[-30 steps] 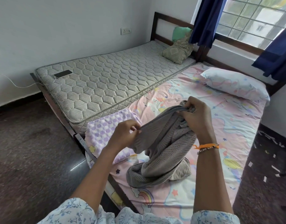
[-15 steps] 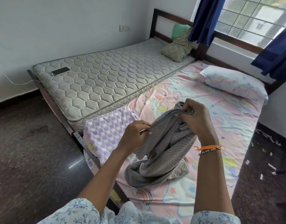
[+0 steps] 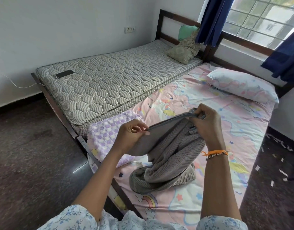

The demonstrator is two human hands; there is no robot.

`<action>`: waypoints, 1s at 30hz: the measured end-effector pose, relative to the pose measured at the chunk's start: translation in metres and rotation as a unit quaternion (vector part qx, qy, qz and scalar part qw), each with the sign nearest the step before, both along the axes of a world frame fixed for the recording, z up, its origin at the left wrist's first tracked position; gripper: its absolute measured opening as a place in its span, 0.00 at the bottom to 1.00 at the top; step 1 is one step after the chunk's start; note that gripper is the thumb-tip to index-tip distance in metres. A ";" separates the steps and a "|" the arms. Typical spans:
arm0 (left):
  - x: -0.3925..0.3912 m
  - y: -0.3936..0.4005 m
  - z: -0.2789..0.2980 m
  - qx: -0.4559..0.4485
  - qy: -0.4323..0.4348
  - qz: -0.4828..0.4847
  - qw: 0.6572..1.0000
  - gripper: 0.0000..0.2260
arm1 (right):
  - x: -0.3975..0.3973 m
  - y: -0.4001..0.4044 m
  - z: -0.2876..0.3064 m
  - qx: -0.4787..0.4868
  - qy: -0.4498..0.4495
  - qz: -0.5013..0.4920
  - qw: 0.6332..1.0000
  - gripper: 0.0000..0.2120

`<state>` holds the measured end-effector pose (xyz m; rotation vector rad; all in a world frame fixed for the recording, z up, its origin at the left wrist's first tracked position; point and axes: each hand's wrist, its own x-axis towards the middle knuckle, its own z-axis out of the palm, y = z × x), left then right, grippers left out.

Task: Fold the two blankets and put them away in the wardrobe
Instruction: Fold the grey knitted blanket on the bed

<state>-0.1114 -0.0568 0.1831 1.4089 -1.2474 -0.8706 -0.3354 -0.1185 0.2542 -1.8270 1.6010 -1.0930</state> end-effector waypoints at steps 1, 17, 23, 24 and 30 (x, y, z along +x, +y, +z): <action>0.004 0.000 0.001 0.016 -0.006 -0.005 1.000 0.14 | 0.000 0.000 -0.002 0.001 -0.001 -0.001 1.000 0.20; -0.022 -0.006 0.010 0.018 -0.226 -0.033 0.973 0.04 | 0.035 0.006 -0.010 0.081 0.164 0.169 0.968 0.28; -0.023 -0.005 0.022 0.021 -0.261 -0.052 0.964 0.08 | 0.055 0.007 -0.030 0.086 0.248 0.178 0.948 0.03; -0.015 -0.006 0.022 0.053 -0.267 -0.049 0.961 0.07 | 0.051 0.004 -0.029 0.089 0.234 0.165 0.954 0.02; 0.005 -0.003 0.015 0.186 -0.217 -0.112 0.952 0.06 | 0.049 -0.002 -0.035 0.126 0.117 0.088 0.981 0.08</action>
